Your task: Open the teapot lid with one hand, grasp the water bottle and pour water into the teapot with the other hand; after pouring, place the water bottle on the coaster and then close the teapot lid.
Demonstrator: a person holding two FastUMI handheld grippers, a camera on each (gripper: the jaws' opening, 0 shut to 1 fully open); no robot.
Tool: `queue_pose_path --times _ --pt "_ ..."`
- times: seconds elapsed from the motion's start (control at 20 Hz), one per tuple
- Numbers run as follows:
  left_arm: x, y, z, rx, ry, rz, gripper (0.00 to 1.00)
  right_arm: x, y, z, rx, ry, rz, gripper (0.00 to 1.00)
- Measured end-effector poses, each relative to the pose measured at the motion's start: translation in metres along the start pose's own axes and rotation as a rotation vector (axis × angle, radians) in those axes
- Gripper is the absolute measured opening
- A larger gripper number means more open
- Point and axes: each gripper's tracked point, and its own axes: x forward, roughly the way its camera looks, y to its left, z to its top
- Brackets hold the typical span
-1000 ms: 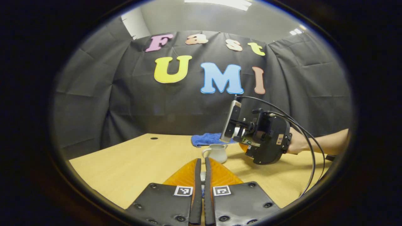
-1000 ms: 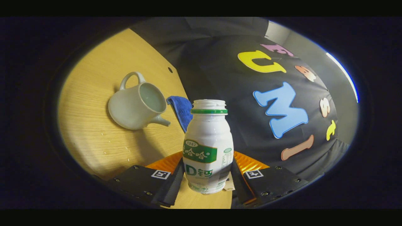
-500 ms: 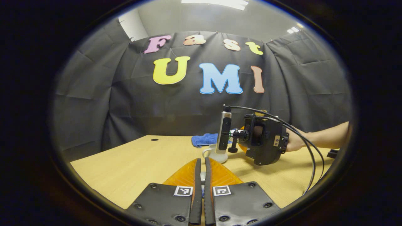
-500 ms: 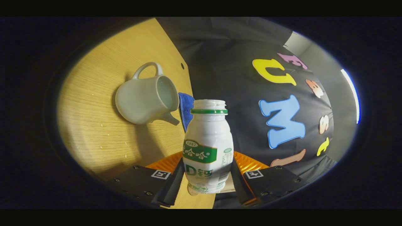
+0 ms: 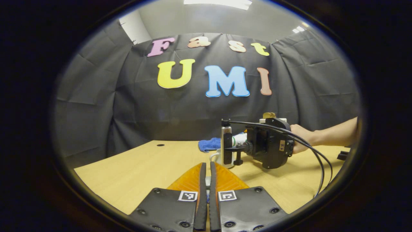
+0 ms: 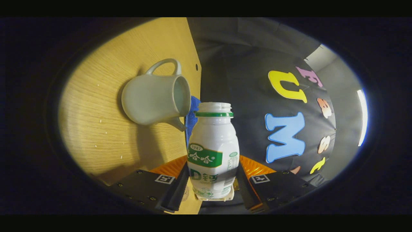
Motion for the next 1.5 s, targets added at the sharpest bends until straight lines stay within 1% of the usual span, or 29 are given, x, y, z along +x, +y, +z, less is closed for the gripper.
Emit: queue_pose_path --times 0.25,0.3,0.35,0.4,0.45,0.5,0.55,0.7,0.75,0.85,0.9,1.05,1.1,1.15,1.2,1.25,1.3,1.45,1.5 --pt "-0.001 -0.001 -0.002 0.000 0.003 -0.003 0.09 0.001 -0.006 0.000 -0.066 -0.003 -0.018 0.71" --pt "-0.001 -0.001 -0.001 0.001 0.005 -0.004 0.13 0.002 -0.007 0.000 -0.081 -0.003 -0.020 0.71" --pt "-0.001 -0.002 -0.002 0.001 0.005 -0.004 0.13 0.002 -0.008 0.000 -0.091 -0.005 -0.027 0.71" --pt "0.000 -0.002 -0.001 0.001 0.005 -0.005 0.09 0.002 -0.009 0.001 -0.097 -0.006 -0.030 0.71" --pt "0.000 -0.001 -0.002 0.001 0.005 -0.004 0.09 0.002 -0.009 0.001 -0.103 -0.008 -0.030 0.71" --pt "0.001 -0.001 -0.001 0.003 0.006 -0.004 0.09 0.003 -0.009 0.002 -0.114 -0.007 -0.032 0.57" --pt "0.000 -0.002 -0.002 0.003 0.005 -0.004 0.09 0.002 -0.010 0.002 -0.125 -0.009 -0.036 0.71" --pt "-0.001 -0.002 0.000 0.005 0.001 -0.005 0.09 0.003 -0.012 0.004 -0.151 -0.014 -0.043 0.71" --pt "0.000 -0.003 -0.001 0.006 0.001 -0.006 0.13 0.003 -0.013 0.005 -0.164 -0.016 -0.047 0.71" --pt "0.000 -0.003 -0.003 0.007 0.003 -0.007 0.13 0.004 -0.014 0.005 -0.188 -0.016 -0.051 0.71" --pt "0.000 -0.002 -0.002 0.007 0.003 -0.006 0.09 0.004 -0.015 0.006 -0.200 -0.018 -0.053 0.71" --pt "-0.001 -0.001 -0.002 0.006 0.002 -0.004 0.09 0.005 -0.018 0.005 -0.225 -0.021 -0.060 0.71" --pt "-0.001 -0.001 -0.001 0.006 0.003 -0.005 0.13 0.006 -0.019 0.006 -0.230 -0.022 -0.063 0.71" --pt "-0.001 0.000 -0.002 0.007 0.004 -0.005 0.13 0.006 -0.021 0.006 -0.236 -0.024 -0.066 0.71" --pt "0.000 -0.001 -0.002 0.008 0.004 -0.005 0.09 0.006 -0.022 0.007 -0.243 -0.027 -0.068 0.71" --pt "0.001 -0.001 -0.001 0.008 0.004 -0.006 0.13 0.007 -0.024 0.007 -0.251 -0.028 -0.072 0.71" --pt "0.000 -0.001 -0.002 0.008 0.003 -0.005 0.09 0.006 -0.025 0.008 -0.260 -0.029 -0.075 0.71" --pt "-0.001 -0.001 -0.001 0.010 0.003 -0.005 0.09 0.006 -0.027 0.008 -0.283 -0.033 -0.080 0.71" --pt "-0.002 -0.001 -0.001 0.010 0.003 -0.005 0.13 0.006 -0.029 0.008 -0.292 -0.033 -0.082 0.71"
